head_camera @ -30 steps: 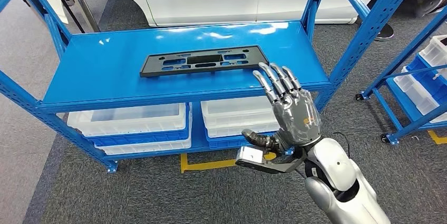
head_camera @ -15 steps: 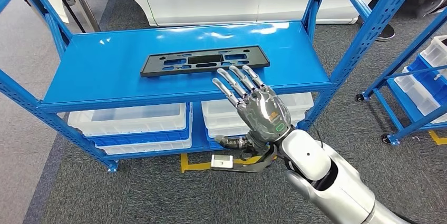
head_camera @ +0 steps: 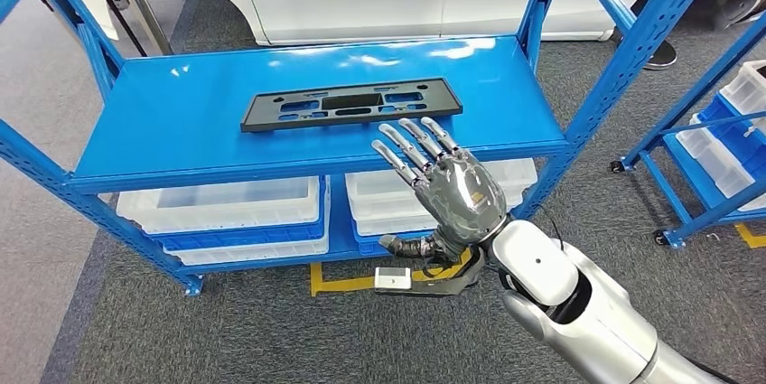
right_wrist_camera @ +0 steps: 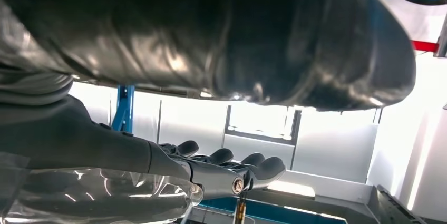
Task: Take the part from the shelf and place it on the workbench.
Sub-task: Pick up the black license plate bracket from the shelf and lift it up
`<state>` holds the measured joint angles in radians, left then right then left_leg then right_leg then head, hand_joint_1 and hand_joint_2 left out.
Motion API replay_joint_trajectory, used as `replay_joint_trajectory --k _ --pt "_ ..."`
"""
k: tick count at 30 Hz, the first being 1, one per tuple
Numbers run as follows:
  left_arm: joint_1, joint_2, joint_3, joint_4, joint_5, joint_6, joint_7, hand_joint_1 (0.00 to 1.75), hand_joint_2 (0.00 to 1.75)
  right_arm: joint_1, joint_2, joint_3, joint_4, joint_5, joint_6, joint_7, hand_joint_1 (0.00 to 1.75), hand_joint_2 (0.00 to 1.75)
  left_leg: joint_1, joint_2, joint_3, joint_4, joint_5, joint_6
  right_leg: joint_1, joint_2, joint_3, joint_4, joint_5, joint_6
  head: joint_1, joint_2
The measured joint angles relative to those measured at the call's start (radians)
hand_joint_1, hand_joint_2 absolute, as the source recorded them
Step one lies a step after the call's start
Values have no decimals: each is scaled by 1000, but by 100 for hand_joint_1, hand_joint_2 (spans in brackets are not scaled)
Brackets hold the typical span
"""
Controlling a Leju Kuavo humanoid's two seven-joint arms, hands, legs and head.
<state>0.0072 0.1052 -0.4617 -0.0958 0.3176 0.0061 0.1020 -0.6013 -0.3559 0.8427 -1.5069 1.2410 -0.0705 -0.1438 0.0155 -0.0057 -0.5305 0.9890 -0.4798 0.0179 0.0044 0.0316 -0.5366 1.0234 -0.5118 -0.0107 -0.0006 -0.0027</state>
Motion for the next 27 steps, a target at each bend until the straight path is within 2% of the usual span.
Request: replay_joint_trajectory --k 2,4,5,6,8,12,13,14,16,17,18,19,20,22,23,24,25,26,27 --pt "0 -2 -5 0 3 0 -1 0 0 -7 -4 1 -4 -3 1 -1 0 0 11 5 16 -26 11 7 0 -9 -29 59 -32 8 0 0" --pt "0 -4 -10 0 5 0 -2 0 0 -10 -8 3 -4 -5 5 -2 0 0 13 9 21 -31 10 7 -10 -18 -102 185 -79 20 0 0" --pt "0 -5 -12 0 7 0 -2 0 0 -9 -9 5 -4 -6 7 -2 0 0 15 9 23 -30 8 5 -16 -20 -138 240 -91 26 0 0" --pt "0 -6 -13 0 8 0 -2 0 0 -8 -11 7 -4 -7 9 -2 0 0 16 10 24 -30 7 4 -21 -20 -163 275 -95 31 0 0" --pt "0 -7 -13 0 9 0 -2 0 0 -8 -12 9 -4 -8 11 -2 0 0 18 9 25 -29 5 1 -26 -21 -179 294 -91 34 0 0" --pt "1 -7 -13 0 10 0 -3 0 0 -8 -13 10 -4 -8 12 -2 0 0 19 9 27 -29 3 -1 -28 -21 -180 289 -82 36 0 0" --pt "1 -8 -14 0 12 0 -3 0 0 -9 -13 11 -4 -9 13 -2 0 0 23 9 30 -27 -1 -6 -32 -23 -170 258 -53 41 0 0" --pt "1 -8 -14 0 14 0 -4 0 0 -9 -14 12 -4 -11 14 -2 0 0 28 8 36 -23 -9 -13 -38 -26 -149 201 -9 48 1 0" --pt "-1 -8 -15 4 32 4 -10 0 0 -14 8 24 -2 -3 30 8 0 0 35 8 43 -10 -34 -46 -43 -28 -108 82 51 38 1 0" --pt "-3 -7 -17 6 39 6 -12 0 0 -17 24 31 -1 4 38 15 0 0 36 8 42 0 -46 -59 -42 -28 -94 50 55 25 2 0" --pt "-5 -6 -18 8 46 8 -14 0 0 -19 42 38 1 13 45 23 0 0 35 9 33 21 -61 -68 -39 -26 -90 44 43 8 2 0" --pt "-6 -7 -20 8 46 10 -13 0 0 -21 51 41 1 17 46 27 0 0 35 10 14 62 -81 -68 -37 -26 -83 42 39 -1 1 0" --pt "-6 -8 -22 8 47 12 -12 0 0 -20 54 44 1 19 45 30 0 0 32 10 -20 126 -106 -66 -34 -28 -77 41 35 -8 1 0" --pt "-6 -9 -30 8 50 15 -12 0 0 -16 53 47 1 18 42 33 0 0 24 10 -111 271 -148 -58 -23 -30 -68 40 26 -19 1 0" --pt "-5 -10 -34 8 52 15 -11 0 0 -11 49 48 0 15 38 33 0 0 20 10 -145 312 -146 -51 -17 -29 -62 40 21 -23 1 0" --pt "-3 -11 -38 9 53 15 -11 0 0 -8 43 49 -2 12 35 33 0 0 14 10 -160 314 -122 -42 -10 -27 -54 40 16 -26 1 0" --pt "-1 -12 -42 9 54 15 -12 0 0 -5 38 48 -3 10 32 33 0 0 8 9 -157 280 -81 -30 -4 -24 -44 40 9 -29 1 0" --pt "2 -13 -44 10 54 15 -12 0 0 -3 32 48 -5 8 30 32 0 0 -1 8 -141 218 -30 -14 0 -22 -34 40 2 -30 1 0" --pt "3 -11 -46 14 55 15 -12 0 0 -2 28 47 -6 7 29 32 0 0 -9 6 -123 163 8 3 4 -20 -26 39 -4 -30 2 0"
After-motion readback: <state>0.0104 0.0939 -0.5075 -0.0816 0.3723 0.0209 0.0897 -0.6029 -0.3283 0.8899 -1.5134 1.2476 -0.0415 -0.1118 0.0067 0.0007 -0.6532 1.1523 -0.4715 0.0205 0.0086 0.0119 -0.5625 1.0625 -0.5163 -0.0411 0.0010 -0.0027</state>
